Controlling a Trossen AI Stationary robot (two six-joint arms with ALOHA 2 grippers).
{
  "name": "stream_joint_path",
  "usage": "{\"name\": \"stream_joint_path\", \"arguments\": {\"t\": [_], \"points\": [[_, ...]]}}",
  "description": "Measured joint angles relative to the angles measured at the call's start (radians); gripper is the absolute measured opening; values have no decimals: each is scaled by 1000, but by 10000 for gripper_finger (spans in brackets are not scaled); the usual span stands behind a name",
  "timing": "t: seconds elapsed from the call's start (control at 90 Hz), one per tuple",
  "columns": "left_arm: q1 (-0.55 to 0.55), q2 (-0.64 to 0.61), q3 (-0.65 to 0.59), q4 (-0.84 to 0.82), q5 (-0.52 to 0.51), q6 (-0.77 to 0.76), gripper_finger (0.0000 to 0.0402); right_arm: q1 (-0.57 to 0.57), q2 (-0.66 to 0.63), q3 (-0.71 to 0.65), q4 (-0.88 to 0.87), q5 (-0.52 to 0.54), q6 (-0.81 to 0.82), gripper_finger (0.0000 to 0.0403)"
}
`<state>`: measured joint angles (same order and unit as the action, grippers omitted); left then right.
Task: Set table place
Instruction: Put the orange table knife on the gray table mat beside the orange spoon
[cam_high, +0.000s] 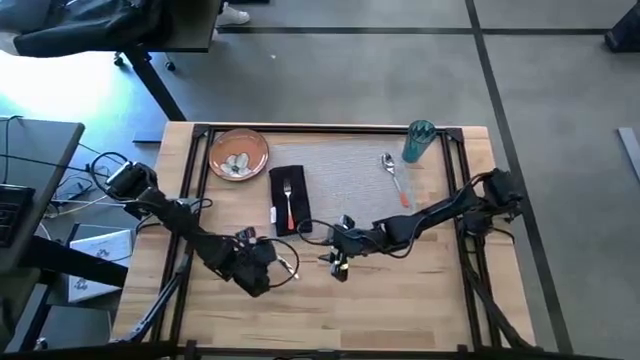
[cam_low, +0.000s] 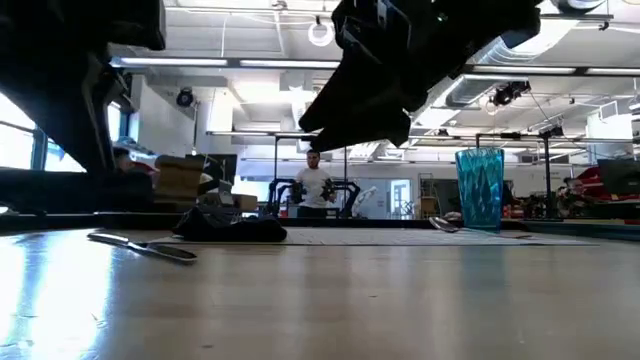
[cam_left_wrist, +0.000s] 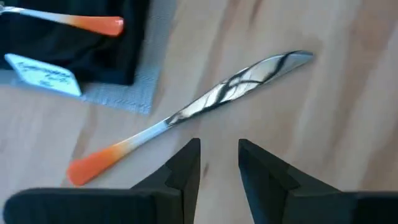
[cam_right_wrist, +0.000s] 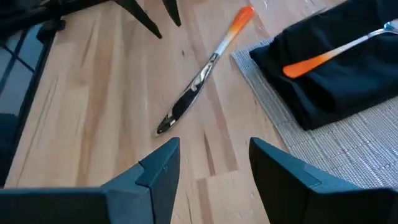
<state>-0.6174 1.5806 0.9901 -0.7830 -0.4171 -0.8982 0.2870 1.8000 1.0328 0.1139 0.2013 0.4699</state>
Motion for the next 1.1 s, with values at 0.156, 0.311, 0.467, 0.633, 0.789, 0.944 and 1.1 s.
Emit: {"name": "stream_joint_path", "arguments": {"t": [0.156, 0.311, 0.467, 0.633, 0.789, 0.944, 1.1], "points": [[7, 0, 0, 24, -85, -9, 90, 5, 0, 0, -6, -11, 51, 171], [40, 0, 0, 26, -93, 8, 90, -36, 0, 0, 46, -18, 4, 171], [78, 0, 0, 25, -78, 38, 90, -110, 0, 0, 70, -51, -27, 171], [111, 0, 0, 25, -36, 93, 90, -170, 5, 0, 70, -63, -74, 171], [131, 0, -4, 36, 31, 205, 95, -177, 16, 0, 73, -79, -110, 174], [141, 0, -69, 155, 128, 298, 127, -134, 35, 0, 97, -79, -93, 196], [140, 0, -143, 230, 194, 341, 169, -92, 53, 1, 135, -74, -78, 233]]}}
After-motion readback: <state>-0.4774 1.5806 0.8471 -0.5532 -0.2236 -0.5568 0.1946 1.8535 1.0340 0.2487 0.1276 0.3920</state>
